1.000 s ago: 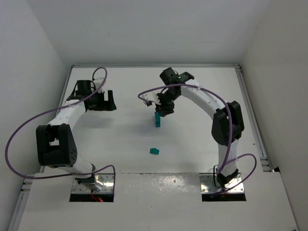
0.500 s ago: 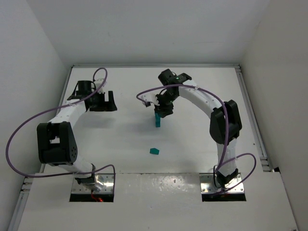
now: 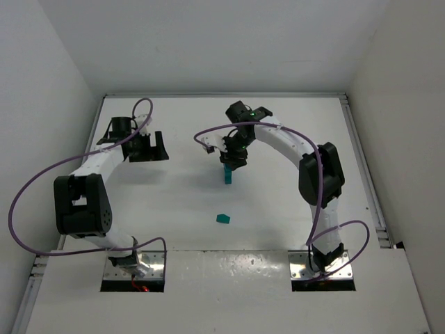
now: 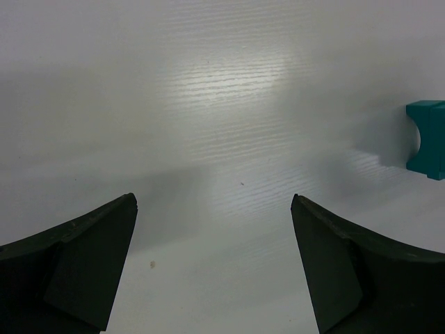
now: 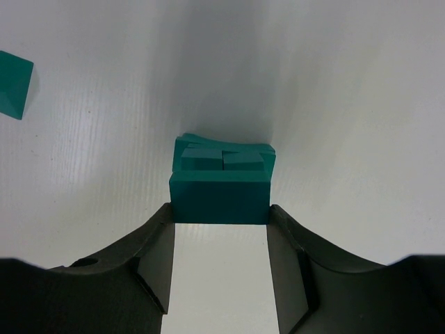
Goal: Build the wood block tower
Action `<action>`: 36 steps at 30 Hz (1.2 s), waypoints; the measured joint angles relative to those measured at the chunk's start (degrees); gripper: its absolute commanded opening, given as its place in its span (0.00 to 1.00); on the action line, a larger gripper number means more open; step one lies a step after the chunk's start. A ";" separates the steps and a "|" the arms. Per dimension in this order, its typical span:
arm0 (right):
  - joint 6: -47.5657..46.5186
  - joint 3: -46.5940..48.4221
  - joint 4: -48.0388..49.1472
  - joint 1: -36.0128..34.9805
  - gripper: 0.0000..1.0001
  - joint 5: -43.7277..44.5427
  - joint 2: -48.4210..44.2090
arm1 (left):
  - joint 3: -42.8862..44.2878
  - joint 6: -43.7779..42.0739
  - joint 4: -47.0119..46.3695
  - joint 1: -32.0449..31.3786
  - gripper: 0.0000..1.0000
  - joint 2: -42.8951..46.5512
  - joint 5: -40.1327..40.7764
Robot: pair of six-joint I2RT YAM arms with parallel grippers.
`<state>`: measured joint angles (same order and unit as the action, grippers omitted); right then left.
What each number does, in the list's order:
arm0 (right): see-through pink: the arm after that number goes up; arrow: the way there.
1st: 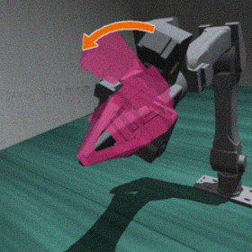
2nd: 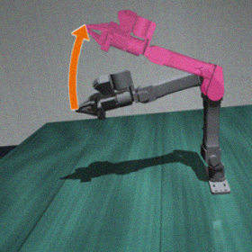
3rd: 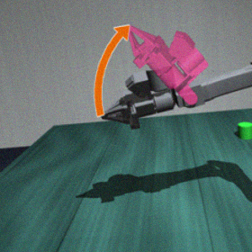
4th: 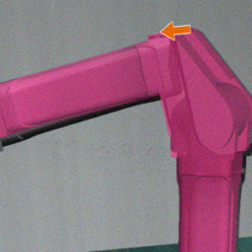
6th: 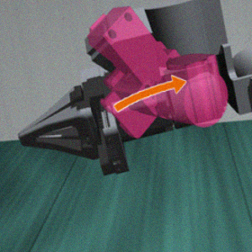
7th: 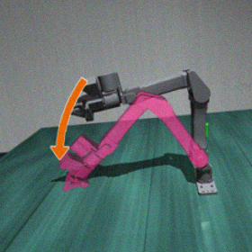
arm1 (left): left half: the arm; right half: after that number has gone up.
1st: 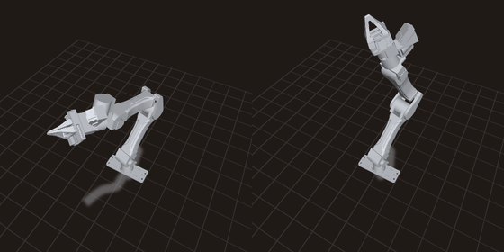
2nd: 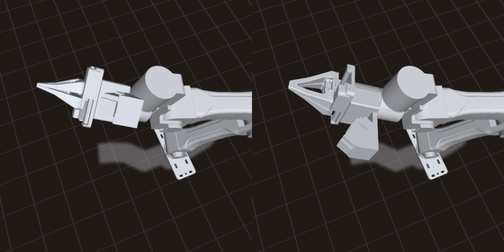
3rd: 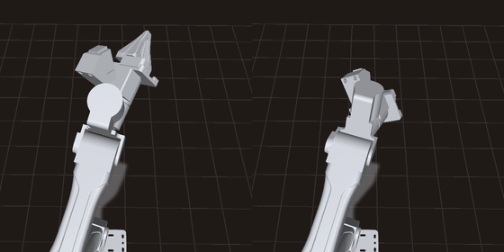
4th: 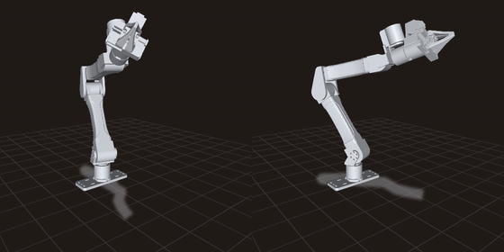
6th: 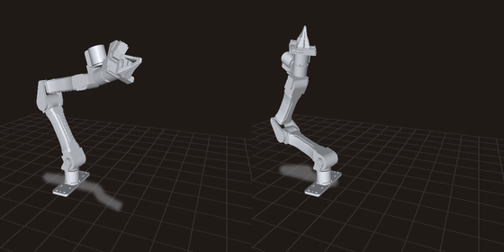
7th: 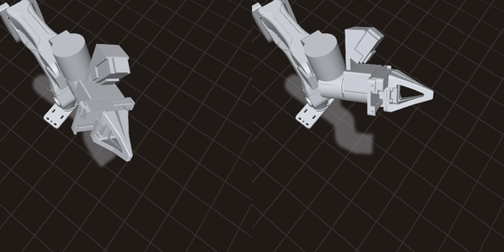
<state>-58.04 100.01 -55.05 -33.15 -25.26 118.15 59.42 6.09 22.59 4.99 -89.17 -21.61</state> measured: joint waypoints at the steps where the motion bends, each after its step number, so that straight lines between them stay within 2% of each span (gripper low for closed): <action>1: 0.04 0.00 0.07 0.00 0.23 0.15 0.02 | 0.00 0.17 -0.02 0.00 0.99 0.00 0.00; 25: 1.27 -0.02 1.05 -0.57 0.26 1.29 0.94 | 0.00 1.77 -1.11 0.00 0.99 -0.59 0.70; 36: 1.57 -0.02 1.09 -0.70 0.33 1.64 0.96 | 0.00 1.95 -1.27 0.00 0.99 -1.18 1.07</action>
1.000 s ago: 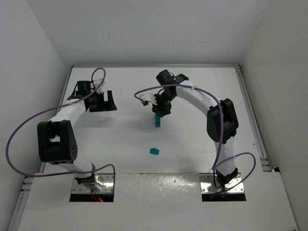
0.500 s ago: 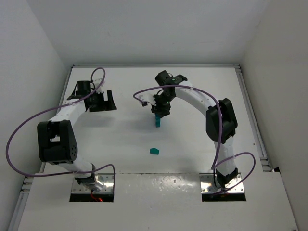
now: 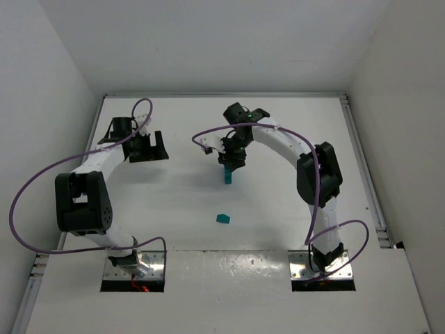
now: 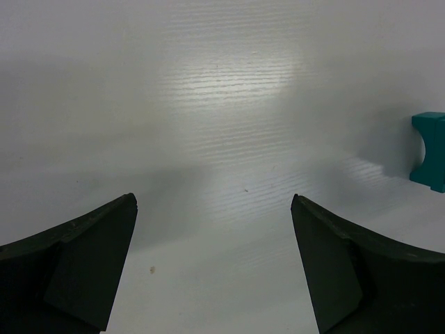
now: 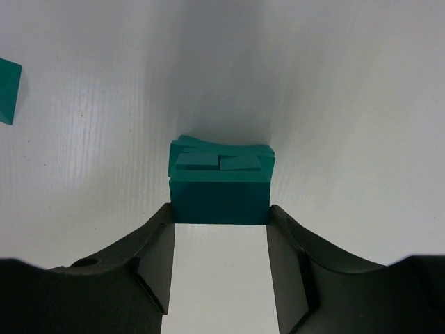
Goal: Build the wood block tower
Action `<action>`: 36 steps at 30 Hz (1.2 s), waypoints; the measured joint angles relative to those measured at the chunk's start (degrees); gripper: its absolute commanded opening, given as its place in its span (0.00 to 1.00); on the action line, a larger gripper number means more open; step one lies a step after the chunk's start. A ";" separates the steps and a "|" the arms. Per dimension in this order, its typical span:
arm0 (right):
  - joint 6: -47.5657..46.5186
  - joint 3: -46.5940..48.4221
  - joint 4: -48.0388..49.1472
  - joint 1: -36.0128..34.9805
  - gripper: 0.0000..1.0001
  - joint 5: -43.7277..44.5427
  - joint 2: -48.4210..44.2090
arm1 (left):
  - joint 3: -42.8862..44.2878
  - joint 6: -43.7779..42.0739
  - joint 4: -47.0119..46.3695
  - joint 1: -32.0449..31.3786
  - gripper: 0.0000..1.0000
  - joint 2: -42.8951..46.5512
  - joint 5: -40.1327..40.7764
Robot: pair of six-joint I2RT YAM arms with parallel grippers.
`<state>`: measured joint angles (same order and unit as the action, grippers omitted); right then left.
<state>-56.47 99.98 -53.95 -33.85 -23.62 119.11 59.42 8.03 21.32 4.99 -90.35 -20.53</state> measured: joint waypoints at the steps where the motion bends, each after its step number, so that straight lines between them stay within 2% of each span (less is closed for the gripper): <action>1: 0.09 0.00 0.02 -0.04 0.34 0.09 0.00 | 0.00 0.00 0.00 0.00 0.99 -0.07 -0.02; 21: 1.05 -0.17 1.29 -0.11 0.38 1.20 0.74 | 0.00 0.02 0.00 0.00 0.99 -0.68 -0.04; 29: 1.22 -0.24 1.29 -0.11 0.52 1.60 0.74 | 0.00 0.02 -0.02 0.00 0.99 -0.74 -0.20; 36: 1.44 -0.42 1.31 -0.11 0.58 1.99 0.74 | 0.00 0.04 -0.02 0.00 0.99 -0.74 -0.22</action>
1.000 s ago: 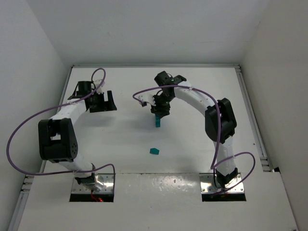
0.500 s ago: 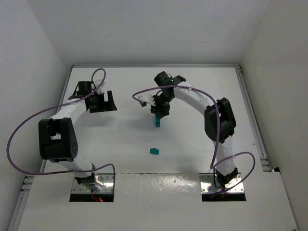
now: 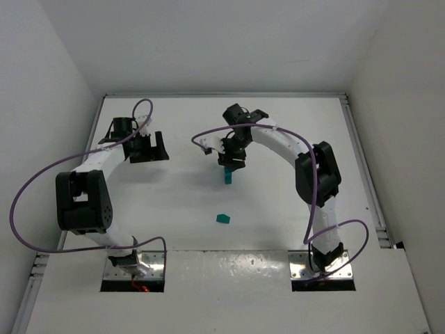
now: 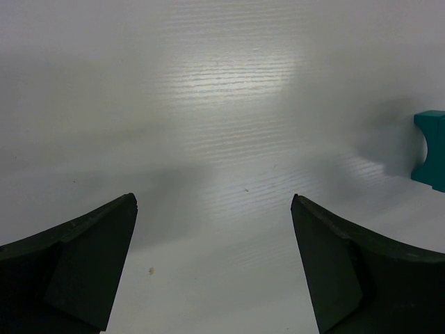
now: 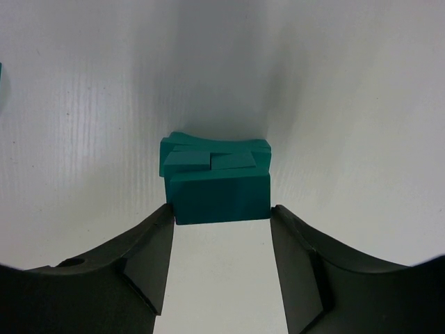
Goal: Build the wood block tower
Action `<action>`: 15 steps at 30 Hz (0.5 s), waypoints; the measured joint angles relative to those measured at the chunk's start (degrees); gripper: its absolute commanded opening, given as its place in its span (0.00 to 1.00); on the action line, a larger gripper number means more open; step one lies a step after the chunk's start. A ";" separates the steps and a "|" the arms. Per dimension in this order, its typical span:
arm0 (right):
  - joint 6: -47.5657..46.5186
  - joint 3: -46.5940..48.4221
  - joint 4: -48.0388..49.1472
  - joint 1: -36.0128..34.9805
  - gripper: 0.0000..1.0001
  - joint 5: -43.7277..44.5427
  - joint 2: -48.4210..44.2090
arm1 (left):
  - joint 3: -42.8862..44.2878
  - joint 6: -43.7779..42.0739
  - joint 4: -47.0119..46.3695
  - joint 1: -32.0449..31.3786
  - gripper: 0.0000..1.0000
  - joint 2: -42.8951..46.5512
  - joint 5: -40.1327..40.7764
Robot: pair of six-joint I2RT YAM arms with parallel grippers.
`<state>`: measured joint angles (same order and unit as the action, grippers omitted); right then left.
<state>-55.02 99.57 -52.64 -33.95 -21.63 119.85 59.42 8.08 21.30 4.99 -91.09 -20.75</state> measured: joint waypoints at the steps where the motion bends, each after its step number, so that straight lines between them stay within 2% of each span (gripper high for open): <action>1: 0.00 -0.04 -0.02 0.00 0.58 0.02 0.00 | 0.00 0.00 0.00 0.00 0.99 0.00 0.00; 9: 0.11 -0.39 0.07 -0.02 0.62 0.09 0.00 | 0.00 0.04 0.02 0.00 0.99 -0.02 0.00; 15: 0.70 -1.11 0.13 -0.04 0.82 0.09 0.00 | 0.02 0.11 0.00 0.00 0.99 -0.11 -0.28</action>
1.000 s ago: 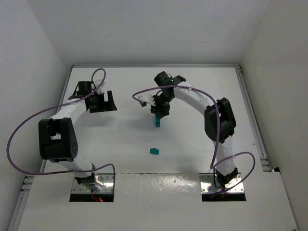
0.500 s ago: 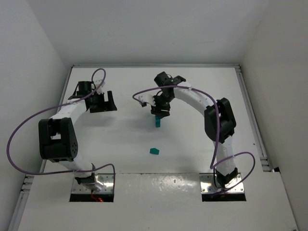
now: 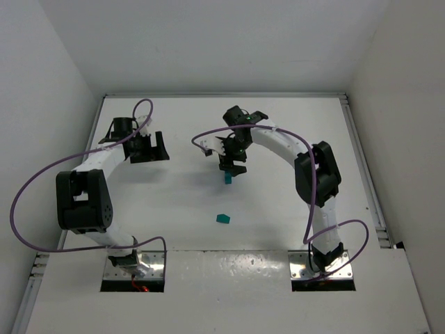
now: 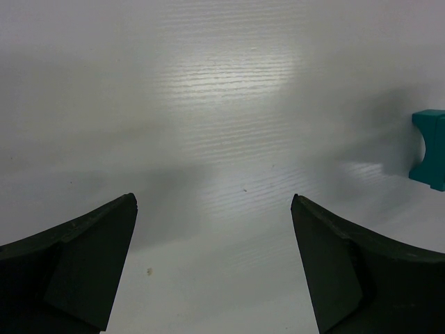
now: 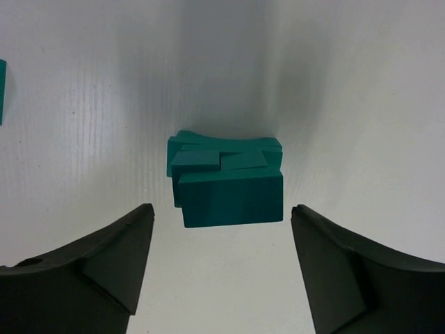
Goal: Build the wood block tower
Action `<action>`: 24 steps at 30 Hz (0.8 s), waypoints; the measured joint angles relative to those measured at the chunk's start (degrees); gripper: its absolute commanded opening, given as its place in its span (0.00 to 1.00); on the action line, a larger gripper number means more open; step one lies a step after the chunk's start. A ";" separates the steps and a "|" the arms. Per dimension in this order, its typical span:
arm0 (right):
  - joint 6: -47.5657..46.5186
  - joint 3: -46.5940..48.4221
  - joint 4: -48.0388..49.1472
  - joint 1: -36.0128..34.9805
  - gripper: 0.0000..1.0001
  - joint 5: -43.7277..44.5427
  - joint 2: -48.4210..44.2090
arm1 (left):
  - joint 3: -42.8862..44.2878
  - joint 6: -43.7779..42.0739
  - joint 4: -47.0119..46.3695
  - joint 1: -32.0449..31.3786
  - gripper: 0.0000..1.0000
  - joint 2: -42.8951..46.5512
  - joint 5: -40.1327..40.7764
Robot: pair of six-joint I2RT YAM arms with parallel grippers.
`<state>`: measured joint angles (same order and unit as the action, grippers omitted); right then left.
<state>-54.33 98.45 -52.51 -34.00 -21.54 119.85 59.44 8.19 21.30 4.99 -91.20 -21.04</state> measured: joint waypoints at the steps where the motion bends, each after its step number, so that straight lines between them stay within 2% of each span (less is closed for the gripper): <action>1: 0.04 -0.15 0.02 0.00 0.84 0.00 0.00 | 0.04 0.00 0.00 0.00 0.99 -0.15 -0.11; 6: 0.35 -0.35 0.02 -0.02 0.89 -0.04 0.00 | 0.31 0.09 0.02 0.00 0.99 -0.98 -0.20; 24: 2.03 -0.35 0.70 -0.24 0.92 -0.15 0.00 | 0.42 0.09 0.00 0.00 0.99 -0.98 -0.22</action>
<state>-52.29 98.10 -51.81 -34.24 -21.69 119.85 59.86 8.27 21.30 4.99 -92.18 -21.26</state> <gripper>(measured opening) 0.911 0.986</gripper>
